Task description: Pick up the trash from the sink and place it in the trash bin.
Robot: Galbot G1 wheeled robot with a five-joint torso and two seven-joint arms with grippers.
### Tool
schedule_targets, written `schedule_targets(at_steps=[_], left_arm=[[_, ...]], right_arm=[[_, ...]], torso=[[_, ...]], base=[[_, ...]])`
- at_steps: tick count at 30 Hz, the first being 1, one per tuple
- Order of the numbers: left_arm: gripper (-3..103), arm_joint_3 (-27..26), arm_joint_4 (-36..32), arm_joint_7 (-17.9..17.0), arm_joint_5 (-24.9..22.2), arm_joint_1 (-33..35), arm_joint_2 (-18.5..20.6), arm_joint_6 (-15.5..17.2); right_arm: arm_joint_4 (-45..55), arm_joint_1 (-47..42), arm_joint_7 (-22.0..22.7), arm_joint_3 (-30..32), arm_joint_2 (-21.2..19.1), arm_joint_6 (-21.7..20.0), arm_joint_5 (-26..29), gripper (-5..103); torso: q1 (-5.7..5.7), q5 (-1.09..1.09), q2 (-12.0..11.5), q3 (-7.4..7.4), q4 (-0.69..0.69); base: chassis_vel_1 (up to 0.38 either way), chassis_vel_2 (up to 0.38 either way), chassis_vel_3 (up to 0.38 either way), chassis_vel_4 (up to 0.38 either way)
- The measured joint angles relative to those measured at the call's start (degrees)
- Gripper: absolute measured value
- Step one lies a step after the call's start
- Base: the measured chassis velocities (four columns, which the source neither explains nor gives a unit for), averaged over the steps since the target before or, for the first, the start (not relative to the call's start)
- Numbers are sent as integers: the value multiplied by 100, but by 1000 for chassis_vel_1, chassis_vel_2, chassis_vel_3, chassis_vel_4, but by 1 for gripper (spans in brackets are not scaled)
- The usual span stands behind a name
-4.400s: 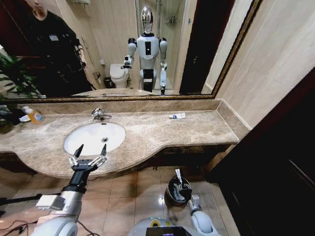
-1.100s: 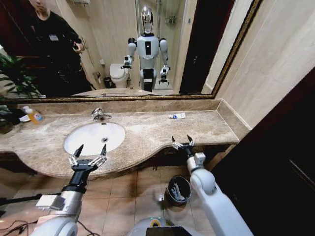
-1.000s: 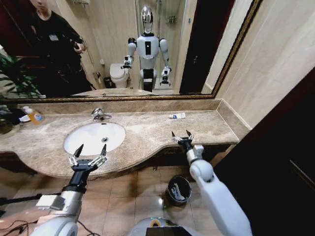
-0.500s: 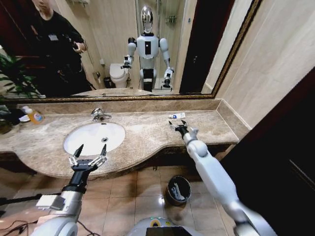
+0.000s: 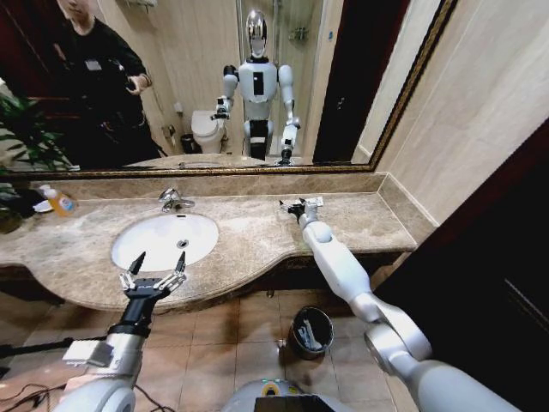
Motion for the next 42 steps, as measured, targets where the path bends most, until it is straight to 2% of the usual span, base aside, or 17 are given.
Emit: schedule_targets(at_steps=[12,18,19,21,28,30,33,34,36,38,39,40,41,42], left_arm=[[100,0,0,0,0,0,0,0],[100,0,0,0,0,0,0,0],[100,0,0,0,0,0,0,0],[100,0,0,0,0,0,0,0],[100,0,0,0,0,0,0,0],[100,0,0,0,0,0,0,0],[100,0,0,0,0,0,0,0],[100,0,0,0,0,0,0,0],[100,0,0,0,0,0,0,0],[100,0,0,0,0,0,0,0],[100,0,0,0,0,0,0,0],[100,0,0,0,0,0,0,0],[100,0,0,0,0,0,0,0],[100,0,0,0,0,0,0,0]], right_arm=[[-501,225,260,214,182,-33,-279,100],[-563,273,338,258,222,-168,-110,102],[-563,272,398,260,229,-199,-60,98],[-569,273,431,263,231,-209,-42,98],[-666,266,524,305,224,-238,-15,74],[-676,265,529,310,225,-237,-15,74],[-676,234,554,326,222,-227,-20,58],[-676,234,554,326,222,-227,-20,58],[-625,186,594,335,213,-226,-26,47],[-601,168,612,335,207,-227,-26,47],[-548,128,631,335,194,-230,-27,36],[-509,100,633,335,182,-231,-28,36],[-450,59,635,332,162,-239,-30,28],[-450,59,635,332,162,-239,-30,28]], torso=[[0,0,0,0,-1],[0,1,0,-1,-1],[0,2,0,0,-1],[0,2,0,0,-1],[-1,2,0,0,-1],[-1,2,0,0,-1],[-1,2,1,-1,-1],[-1,2,1,-1,-1],[-1,1,2,-1,-1],[-1,1,1,-1,-1],[-1,1,1,-1,-1],[-1,2,1,-1,-1],[-1,1,1,-1,0],[-1,1,1,-1,0]], base=[[0,0,0,0],[0,0,0,0],[0,0,0,0],[0,0,0,0],[0,0,0,0],[0,0,0,0],[0,0,0,0],[0,0,0,0],[0,0,0,0],[0,0,0,0],[0,0,0,0],[0,0,0,0],[0,0,0,0],[0,0,0,0]])
